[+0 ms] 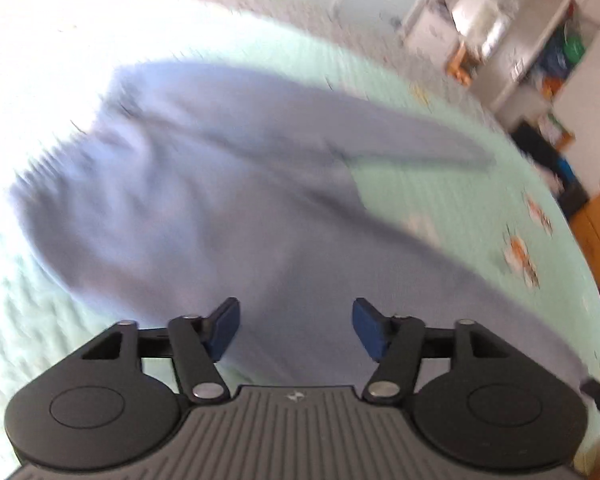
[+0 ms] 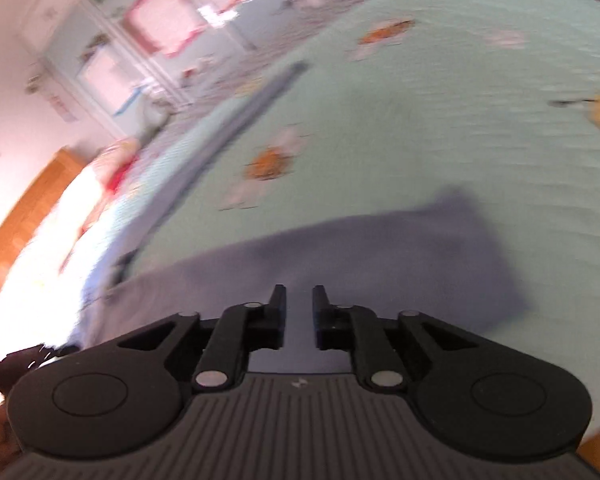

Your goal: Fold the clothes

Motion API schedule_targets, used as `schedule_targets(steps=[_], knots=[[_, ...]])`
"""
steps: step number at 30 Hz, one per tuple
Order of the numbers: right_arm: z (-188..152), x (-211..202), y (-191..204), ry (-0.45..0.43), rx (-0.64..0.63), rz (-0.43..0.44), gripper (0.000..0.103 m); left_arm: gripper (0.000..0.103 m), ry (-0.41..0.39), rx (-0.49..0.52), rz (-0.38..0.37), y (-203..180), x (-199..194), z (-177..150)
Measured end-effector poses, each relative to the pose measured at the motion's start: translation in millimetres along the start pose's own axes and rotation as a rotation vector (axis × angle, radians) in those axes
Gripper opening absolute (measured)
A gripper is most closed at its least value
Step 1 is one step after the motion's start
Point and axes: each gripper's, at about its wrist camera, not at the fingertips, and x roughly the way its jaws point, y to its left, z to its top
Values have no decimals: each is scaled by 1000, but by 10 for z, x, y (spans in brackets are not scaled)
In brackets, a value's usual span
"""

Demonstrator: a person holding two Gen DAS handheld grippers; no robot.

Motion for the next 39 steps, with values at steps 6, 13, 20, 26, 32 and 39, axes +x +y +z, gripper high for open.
schedule_targets(steps=[6, 13, 20, 26, 32, 39], knots=[[15, 219, -121, 51, 77, -159, 0, 57, 51, -95, 164, 578, 96, 84], [324, 430, 514, 48, -116, -92, 10, 69, -99, -65, 20, 542, 12, 926], [893, 1436, 1610, 153, -391, 173, 15, 70, -140, 56, 43, 971, 771, 2040], [1352, 2511, 2140, 214, -616, 208, 19, 70, -43, 92, -50, 1333, 1221, 2341], [1834, 3676, 2693, 210, -915, 158, 25, 72, 5, 180, -103, 1355, 1533, 2451], [1910, 4717, 3204, 290, -1243, 206, 32, 74, 62, 253, -67, 1421, 1753, 2456]])
